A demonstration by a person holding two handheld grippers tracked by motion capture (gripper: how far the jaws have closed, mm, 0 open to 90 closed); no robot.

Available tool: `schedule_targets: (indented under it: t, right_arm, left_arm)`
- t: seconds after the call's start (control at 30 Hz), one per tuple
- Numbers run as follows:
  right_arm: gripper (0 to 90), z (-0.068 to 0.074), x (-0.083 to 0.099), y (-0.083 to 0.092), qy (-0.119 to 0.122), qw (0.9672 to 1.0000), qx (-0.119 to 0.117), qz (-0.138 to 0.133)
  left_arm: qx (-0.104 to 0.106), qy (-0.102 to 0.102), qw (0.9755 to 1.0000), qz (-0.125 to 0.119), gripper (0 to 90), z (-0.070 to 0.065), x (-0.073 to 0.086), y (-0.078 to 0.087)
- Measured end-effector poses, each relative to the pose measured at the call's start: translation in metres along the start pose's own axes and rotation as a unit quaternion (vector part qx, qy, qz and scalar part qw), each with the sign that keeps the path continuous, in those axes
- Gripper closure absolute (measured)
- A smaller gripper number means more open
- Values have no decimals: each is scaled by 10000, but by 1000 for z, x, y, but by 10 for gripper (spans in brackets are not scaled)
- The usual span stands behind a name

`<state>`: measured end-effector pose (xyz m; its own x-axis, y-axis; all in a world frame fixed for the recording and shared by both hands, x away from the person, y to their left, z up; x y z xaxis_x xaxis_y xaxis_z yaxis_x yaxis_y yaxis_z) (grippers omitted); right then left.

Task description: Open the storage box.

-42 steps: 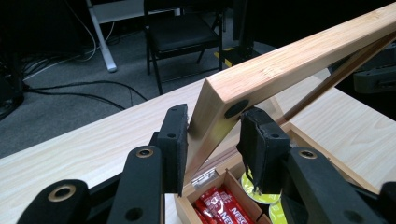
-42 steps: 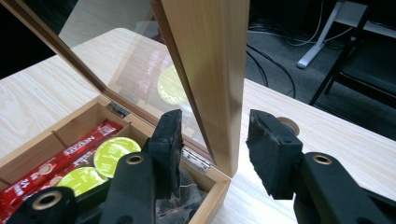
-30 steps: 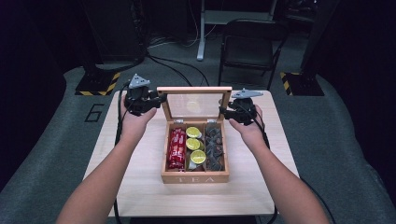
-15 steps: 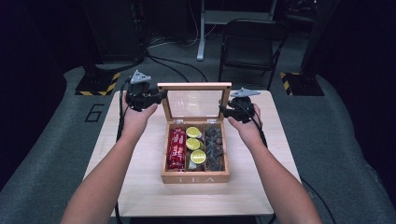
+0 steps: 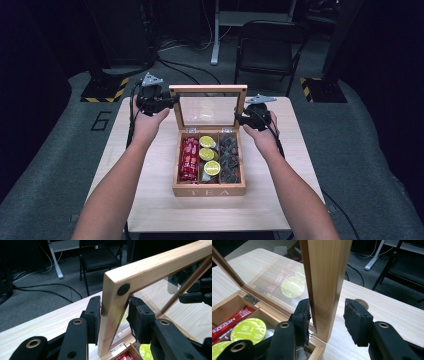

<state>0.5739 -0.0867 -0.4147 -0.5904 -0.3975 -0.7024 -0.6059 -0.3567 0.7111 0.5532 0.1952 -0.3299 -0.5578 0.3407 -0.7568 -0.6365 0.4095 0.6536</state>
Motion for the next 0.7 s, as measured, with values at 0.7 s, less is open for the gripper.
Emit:
schedule_targets:
  t: [0.7]
  right_arm:
    - [626, -1, 1, -16, -40, 10000, 0, -25]
  left_arm:
    - [-84, 64, 9999, 43, 627, 9, -3, -12]
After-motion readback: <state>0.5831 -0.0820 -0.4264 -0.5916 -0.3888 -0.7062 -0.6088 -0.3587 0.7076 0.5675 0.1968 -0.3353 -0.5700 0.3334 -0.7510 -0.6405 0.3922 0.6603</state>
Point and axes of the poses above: each handheld gripper's, and its own axes: y roughly backward along the jaws, x roughly out of its underside, z roughly to its left, the point moved 6 cm from there along -y, roughly forward along the jaws, and after that the axes turned 14 degrees about z, right-handed, at the moved point
